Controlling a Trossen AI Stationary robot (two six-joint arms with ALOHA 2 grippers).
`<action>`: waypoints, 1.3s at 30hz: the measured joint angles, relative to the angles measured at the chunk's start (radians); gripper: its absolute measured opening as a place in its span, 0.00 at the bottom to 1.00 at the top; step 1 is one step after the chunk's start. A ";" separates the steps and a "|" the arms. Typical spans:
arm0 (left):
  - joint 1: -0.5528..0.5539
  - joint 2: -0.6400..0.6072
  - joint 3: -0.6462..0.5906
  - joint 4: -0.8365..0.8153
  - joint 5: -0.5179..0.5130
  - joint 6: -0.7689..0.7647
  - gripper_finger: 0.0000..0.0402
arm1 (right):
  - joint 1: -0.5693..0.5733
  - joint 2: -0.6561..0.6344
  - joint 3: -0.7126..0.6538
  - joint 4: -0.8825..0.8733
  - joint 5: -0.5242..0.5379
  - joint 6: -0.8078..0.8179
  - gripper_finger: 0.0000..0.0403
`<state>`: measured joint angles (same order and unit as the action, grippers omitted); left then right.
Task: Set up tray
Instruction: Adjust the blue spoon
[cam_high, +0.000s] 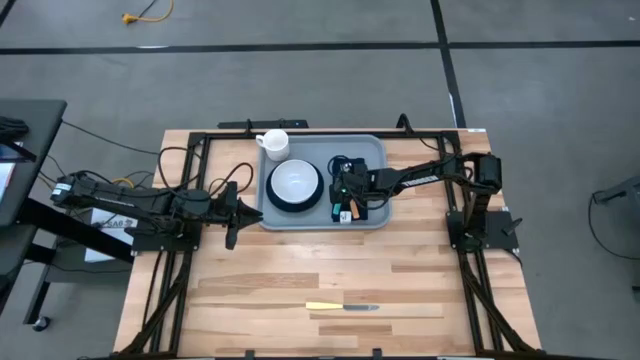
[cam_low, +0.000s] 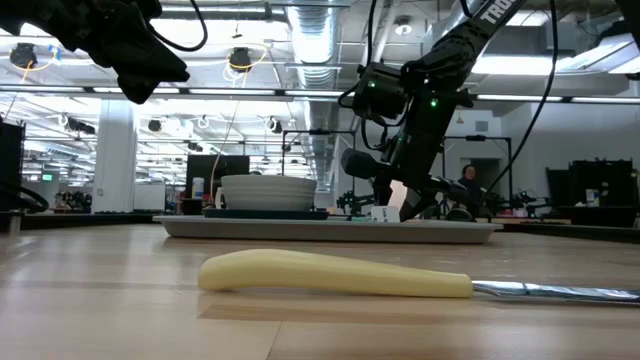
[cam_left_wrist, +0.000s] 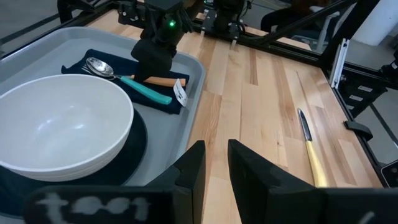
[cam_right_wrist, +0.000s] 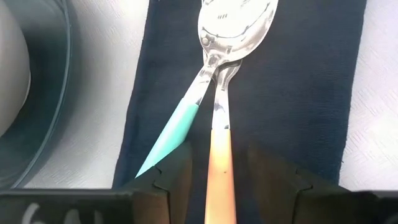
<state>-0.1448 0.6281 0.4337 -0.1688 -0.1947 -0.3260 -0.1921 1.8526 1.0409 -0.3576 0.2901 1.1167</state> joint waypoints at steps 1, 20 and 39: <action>0.000 0.000 0.000 0.000 0.000 0.000 0.14 | 0.000 0.000 0.000 0.000 0.000 0.000 0.36; 0.000 0.000 0.000 0.002 0.000 0.000 0.14 | -0.007 0.000 0.000 0.004 0.026 -0.018 0.46; 0.000 0.000 0.000 0.002 0.002 0.000 0.14 | -0.033 0.000 0.000 0.028 0.031 -0.077 0.53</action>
<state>-0.1448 0.6283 0.4336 -0.1673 -0.1932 -0.3256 -0.2249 1.8530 1.0405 -0.3294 0.3209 1.0399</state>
